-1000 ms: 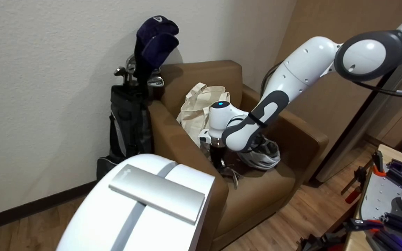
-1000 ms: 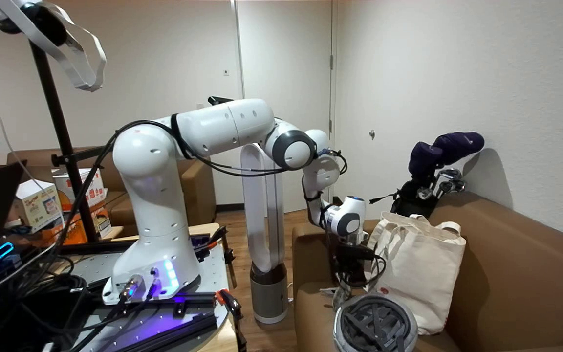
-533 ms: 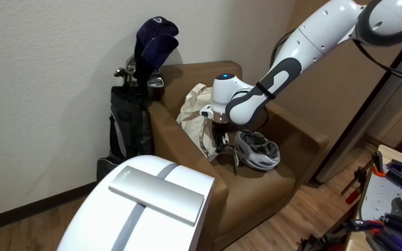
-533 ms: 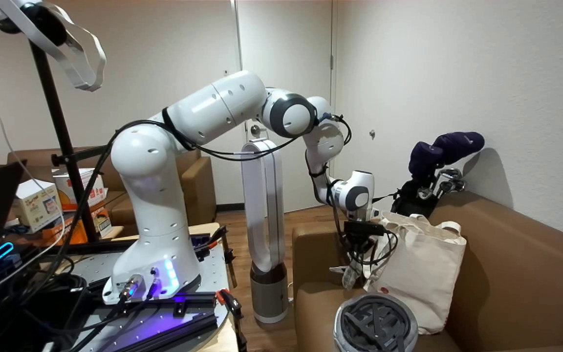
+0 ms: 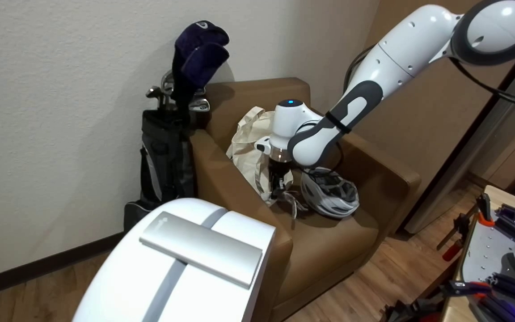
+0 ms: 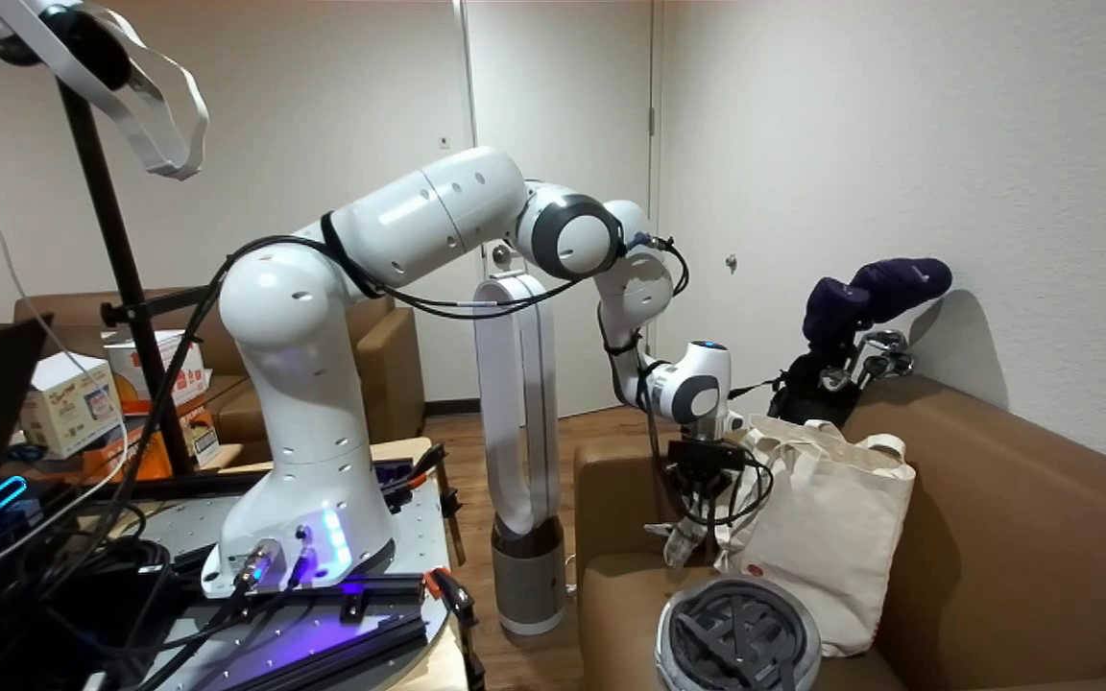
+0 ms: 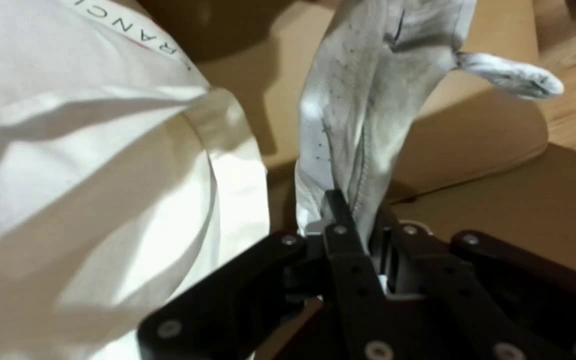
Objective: Move the white object to the arm of the couch
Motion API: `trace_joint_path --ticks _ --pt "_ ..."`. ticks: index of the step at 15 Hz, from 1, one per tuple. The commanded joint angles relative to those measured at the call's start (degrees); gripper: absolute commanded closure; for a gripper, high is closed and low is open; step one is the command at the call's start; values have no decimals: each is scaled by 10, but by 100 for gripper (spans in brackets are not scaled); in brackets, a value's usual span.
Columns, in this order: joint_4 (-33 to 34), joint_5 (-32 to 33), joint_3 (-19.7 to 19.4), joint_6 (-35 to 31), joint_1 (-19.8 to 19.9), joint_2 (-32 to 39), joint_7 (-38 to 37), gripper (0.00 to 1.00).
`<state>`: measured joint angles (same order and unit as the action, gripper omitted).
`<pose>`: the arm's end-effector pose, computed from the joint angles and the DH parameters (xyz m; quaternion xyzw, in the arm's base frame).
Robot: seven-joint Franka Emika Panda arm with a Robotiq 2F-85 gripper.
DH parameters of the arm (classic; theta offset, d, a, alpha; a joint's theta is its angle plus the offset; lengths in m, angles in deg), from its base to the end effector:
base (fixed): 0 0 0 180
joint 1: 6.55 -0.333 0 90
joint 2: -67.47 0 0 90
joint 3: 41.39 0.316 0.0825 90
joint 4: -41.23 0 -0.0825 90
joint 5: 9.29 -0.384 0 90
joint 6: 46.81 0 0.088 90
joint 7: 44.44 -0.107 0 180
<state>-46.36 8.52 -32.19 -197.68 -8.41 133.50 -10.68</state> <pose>0.6412 0.1239 -0.0249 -0.8859 -0.4637 0.0109 0.0028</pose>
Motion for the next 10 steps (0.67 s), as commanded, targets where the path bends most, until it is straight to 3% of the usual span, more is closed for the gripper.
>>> trace_joint_path --ticks 1,3,6,8,10 --pt "-82 -21 -7 -83 -16 -74 -99 96" --pt "-134 -15 -38 -142 -52 -124 -182 96" --pt "-202 1 -150 -175 -165 -202 -312 96" --pt "-241 20 -228 -138 -252 -247 -386 96" --pt "-272 44 -276 -100 -313 -283 -441 96"
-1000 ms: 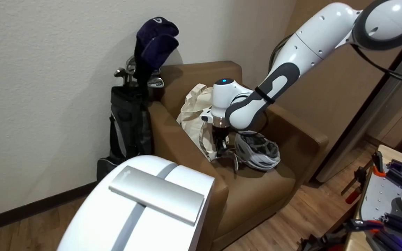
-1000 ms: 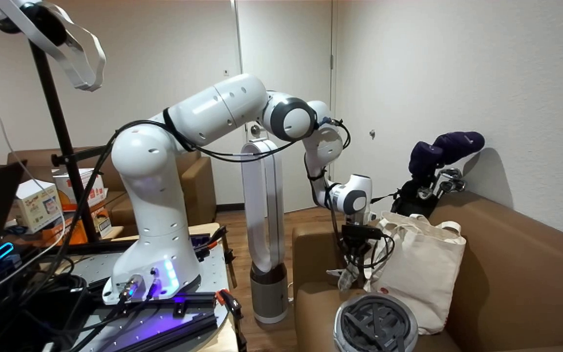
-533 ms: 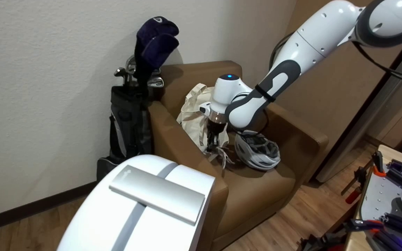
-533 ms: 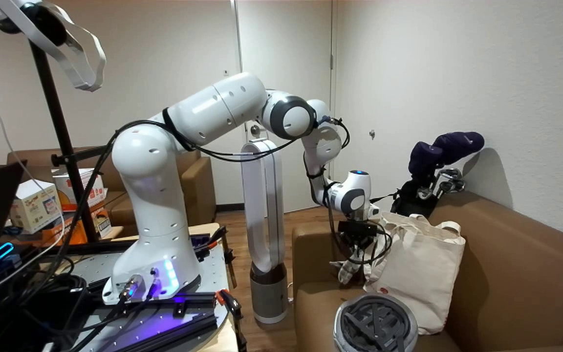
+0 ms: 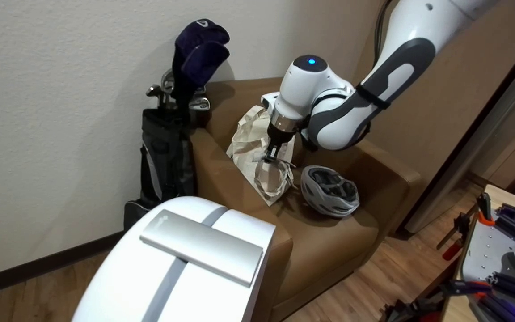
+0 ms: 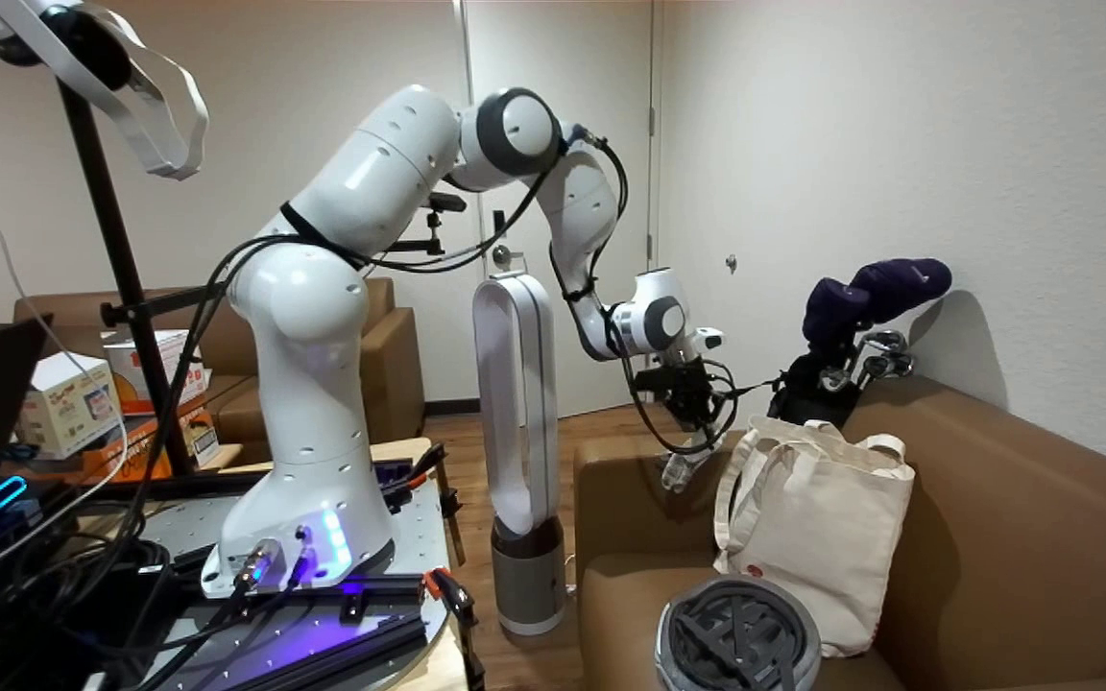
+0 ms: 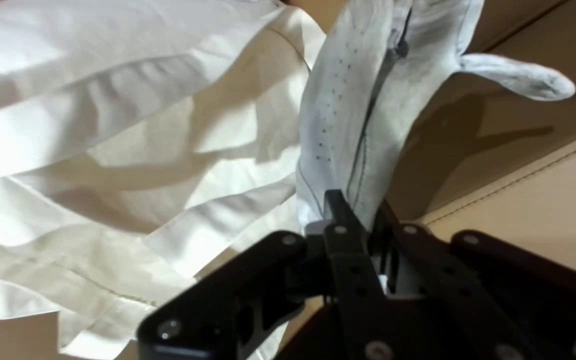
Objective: Move the white object to the arm of the couch
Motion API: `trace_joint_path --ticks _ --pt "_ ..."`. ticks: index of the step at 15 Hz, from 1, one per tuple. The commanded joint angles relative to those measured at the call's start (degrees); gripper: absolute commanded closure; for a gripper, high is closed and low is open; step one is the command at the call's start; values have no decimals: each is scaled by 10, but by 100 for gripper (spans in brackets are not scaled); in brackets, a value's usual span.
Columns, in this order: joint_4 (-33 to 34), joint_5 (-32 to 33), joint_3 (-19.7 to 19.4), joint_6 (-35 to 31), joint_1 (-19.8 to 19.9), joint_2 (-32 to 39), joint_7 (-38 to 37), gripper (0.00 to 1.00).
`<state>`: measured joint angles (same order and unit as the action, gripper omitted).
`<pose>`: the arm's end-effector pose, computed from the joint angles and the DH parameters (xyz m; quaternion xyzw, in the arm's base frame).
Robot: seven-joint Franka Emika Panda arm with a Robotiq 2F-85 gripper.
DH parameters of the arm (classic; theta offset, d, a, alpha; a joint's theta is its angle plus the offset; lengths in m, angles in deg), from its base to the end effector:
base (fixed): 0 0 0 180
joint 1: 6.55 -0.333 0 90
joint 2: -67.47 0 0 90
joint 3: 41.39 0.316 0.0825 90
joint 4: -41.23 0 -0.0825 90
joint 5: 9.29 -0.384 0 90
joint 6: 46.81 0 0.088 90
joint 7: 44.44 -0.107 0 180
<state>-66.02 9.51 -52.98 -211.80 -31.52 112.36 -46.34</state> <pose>0.6194 0.1731 0.1177 0.9444 0.2836 0.1240 0.1114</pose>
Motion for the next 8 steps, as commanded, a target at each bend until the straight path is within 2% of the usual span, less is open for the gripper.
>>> trace_joint_path --ticks 1,2,4,5,6,8 --pt "-82 42 -65 70 -88 -83 -90 96" --pt "-82 45 -53 97 -88 -90 -94 96" --pt "-88 31 1 98 -58 -97 -74 96" --pt "-98 64 -11 41 -68 -86 -88 95" --pt "-69 54 -5 87 -62 -81 -87 87" --pt "-81 61 -4 62 -66 -79 -87 87"
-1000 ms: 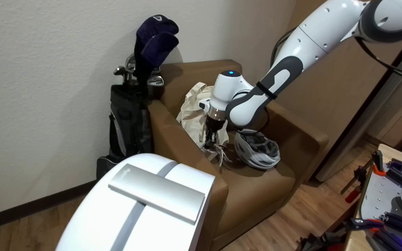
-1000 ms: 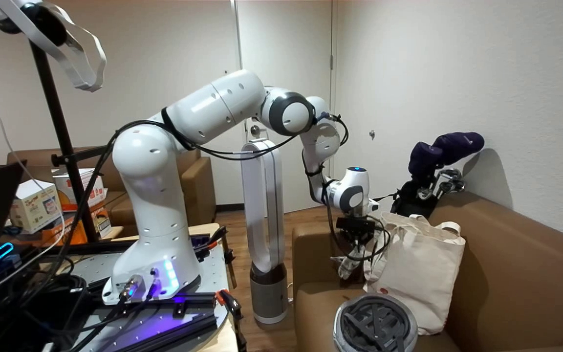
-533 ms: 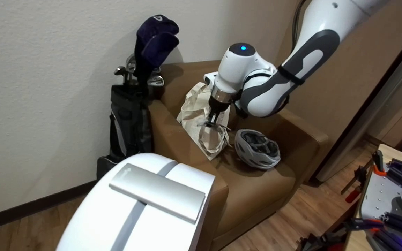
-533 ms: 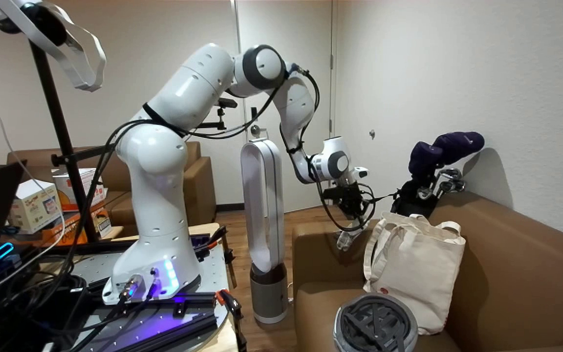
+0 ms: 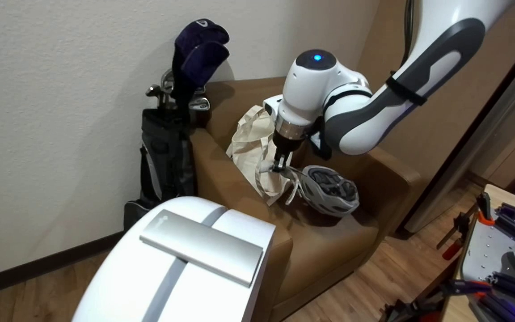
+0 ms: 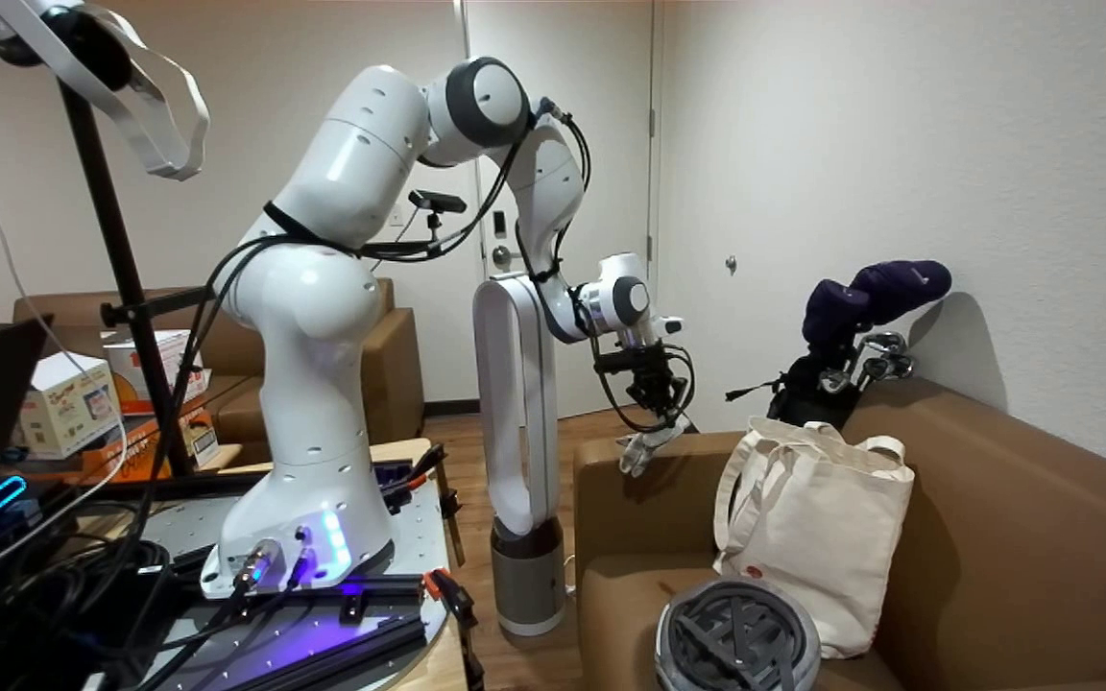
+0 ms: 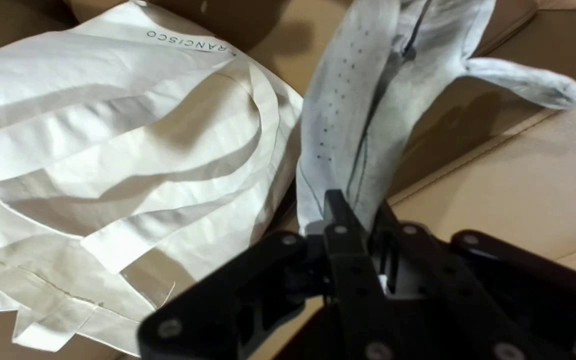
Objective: Move the white object to the arm of the couch
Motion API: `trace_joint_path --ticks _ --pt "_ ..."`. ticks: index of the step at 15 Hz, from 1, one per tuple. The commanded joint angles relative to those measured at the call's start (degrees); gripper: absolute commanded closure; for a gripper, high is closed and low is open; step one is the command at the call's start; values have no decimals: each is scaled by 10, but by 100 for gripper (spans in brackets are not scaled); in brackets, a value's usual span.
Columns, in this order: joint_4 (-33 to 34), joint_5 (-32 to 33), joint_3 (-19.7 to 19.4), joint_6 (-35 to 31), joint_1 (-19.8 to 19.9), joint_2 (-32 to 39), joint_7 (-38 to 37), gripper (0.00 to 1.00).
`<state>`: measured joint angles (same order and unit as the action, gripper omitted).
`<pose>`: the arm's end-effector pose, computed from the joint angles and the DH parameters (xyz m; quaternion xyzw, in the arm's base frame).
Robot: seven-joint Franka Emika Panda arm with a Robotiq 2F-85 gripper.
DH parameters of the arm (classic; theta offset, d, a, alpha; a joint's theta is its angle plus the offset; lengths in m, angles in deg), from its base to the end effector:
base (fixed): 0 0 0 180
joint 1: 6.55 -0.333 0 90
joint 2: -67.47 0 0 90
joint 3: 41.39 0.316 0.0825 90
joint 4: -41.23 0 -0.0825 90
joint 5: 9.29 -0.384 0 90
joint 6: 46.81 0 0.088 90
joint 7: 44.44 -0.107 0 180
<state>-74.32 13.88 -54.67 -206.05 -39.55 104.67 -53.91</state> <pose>0.5629 0.2214 0.1405 0.9425 0.2944 0.0884 0.1316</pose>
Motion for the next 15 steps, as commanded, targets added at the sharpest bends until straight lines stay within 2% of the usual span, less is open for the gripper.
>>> trace_joint_path --ticks 1,2,3,4,5,7,10,12,15 --pt "-1 17 12 0 14 -2 -11 87" --pt "-2 18 12 -2 14 -2 -11 87" --pt "-2 18 12 -3 15 -2 -11 96" --pt "-4 -6 31 11 28 -8 -9 96" --pt "-10 -29 52 39 39 -21 -8 96" --pt "-14 -82 125 100 90 -35 33 96" --pt "6 -156 190 165 135 -27 33 97" --pt "14 -193 218 146 153 -17 26 97" --pt "31 -250 244 81 170 26 19 97"
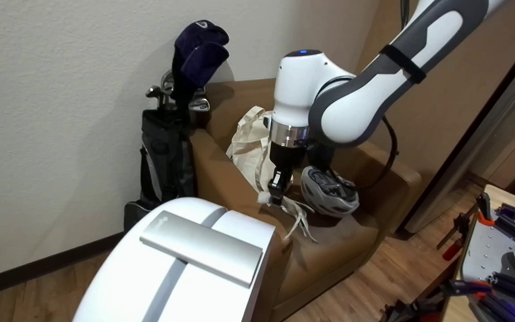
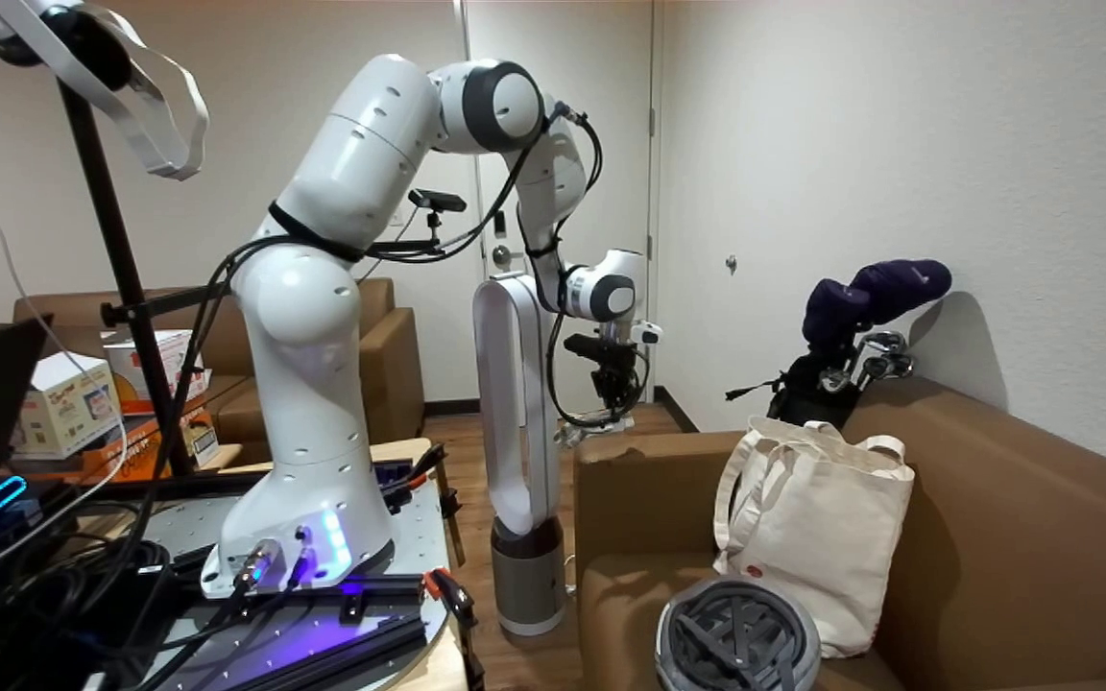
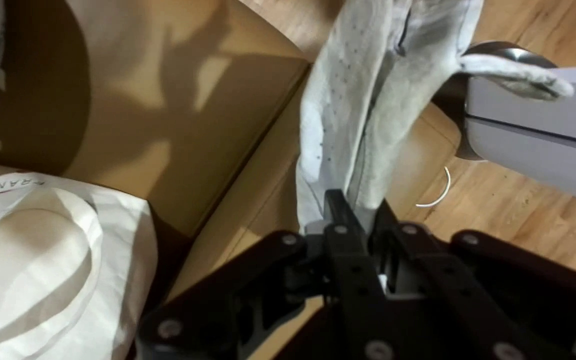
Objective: Move the white object to the arm of the couch
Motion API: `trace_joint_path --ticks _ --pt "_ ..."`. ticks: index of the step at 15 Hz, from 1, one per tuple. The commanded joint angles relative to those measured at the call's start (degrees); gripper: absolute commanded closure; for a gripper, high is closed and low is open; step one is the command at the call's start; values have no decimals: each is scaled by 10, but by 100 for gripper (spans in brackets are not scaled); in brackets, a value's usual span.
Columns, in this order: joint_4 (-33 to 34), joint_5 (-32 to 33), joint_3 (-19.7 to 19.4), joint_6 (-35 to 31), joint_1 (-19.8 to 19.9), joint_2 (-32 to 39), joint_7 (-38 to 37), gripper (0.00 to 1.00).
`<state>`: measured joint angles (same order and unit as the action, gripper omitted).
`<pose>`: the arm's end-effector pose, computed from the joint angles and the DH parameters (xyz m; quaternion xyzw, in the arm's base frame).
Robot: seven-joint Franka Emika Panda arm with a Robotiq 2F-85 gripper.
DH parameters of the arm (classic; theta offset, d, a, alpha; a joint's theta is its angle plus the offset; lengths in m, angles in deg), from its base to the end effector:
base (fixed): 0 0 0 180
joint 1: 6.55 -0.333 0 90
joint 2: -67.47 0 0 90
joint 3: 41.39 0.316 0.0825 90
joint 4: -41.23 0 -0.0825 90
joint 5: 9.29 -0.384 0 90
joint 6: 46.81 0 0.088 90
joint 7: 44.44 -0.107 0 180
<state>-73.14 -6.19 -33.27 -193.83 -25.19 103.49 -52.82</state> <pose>0.5324 0.2696 0.1386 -0.9847 -0.1702 0.0328 0.0188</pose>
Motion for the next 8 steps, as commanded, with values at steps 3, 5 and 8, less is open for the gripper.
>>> trace_joint_path --ticks 3,5,8 --pt "36 -79 26 -121 19 81 -15 97" --pt "48 -83 15 -176 11 108 -28 97" --pt "65 -77 -14 -243 -15 140 -52 97"
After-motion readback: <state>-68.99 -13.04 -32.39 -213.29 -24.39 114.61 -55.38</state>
